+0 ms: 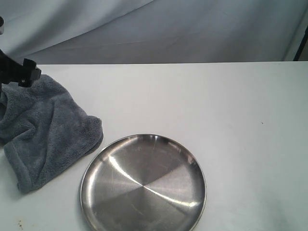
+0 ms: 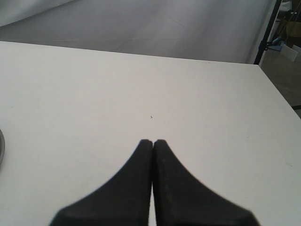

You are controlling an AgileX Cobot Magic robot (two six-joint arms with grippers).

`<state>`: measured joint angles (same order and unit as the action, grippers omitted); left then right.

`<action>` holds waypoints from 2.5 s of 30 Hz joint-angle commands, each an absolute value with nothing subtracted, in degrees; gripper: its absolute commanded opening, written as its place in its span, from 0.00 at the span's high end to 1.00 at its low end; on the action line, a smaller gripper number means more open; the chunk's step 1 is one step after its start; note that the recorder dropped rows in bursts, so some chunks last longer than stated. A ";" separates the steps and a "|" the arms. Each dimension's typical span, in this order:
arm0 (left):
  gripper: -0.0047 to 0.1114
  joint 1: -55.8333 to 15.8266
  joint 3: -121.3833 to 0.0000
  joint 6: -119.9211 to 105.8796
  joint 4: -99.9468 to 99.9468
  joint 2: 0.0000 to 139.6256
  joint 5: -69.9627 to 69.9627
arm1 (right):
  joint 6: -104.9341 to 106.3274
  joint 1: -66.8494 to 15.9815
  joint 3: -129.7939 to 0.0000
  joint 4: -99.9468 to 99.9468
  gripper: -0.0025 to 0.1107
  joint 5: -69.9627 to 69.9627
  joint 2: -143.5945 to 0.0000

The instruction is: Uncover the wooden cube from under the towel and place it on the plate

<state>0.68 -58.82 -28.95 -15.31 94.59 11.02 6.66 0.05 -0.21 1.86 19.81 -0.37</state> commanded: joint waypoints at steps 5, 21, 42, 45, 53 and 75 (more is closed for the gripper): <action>0.06 0.41 -59.31 -28.56 -17.04 94.94 7.20 | 6.86 0.51 0.00 2.15 0.98 19.67 0.00; 0.06 0.41 -65.18 -23.56 -17.63 107.59 4.73 | 6.86 0.51 0.00 2.15 0.98 19.67 0.00; 0.06 0.41 -67.65 -22.37 -17.63 112.61 3.94 | 6.86 0.51 0.00 2.15 0.98 19.67 0.00; 0.06 0.41 -67.65 -22.37 -17.63 112.61 4.06 | 6.86 0.51 0.00 2.15 0.98 19.67 0.00; 0.38 0.41 -67.65 -22.37 -17.63 113.22 4.33 | 6.86 0.51 0.00 2.15 0.98 19.67 0.00; 0.96 0.41 -67.65 -22.76 -15.45 112.22 4.44 | 6.86 0.51 0.00 2.15 0.98 19.67 0.00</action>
<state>0.68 -67.44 -23.02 -15.49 113.03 3.38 6.66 0.05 -0.21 1.86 19.81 -0.37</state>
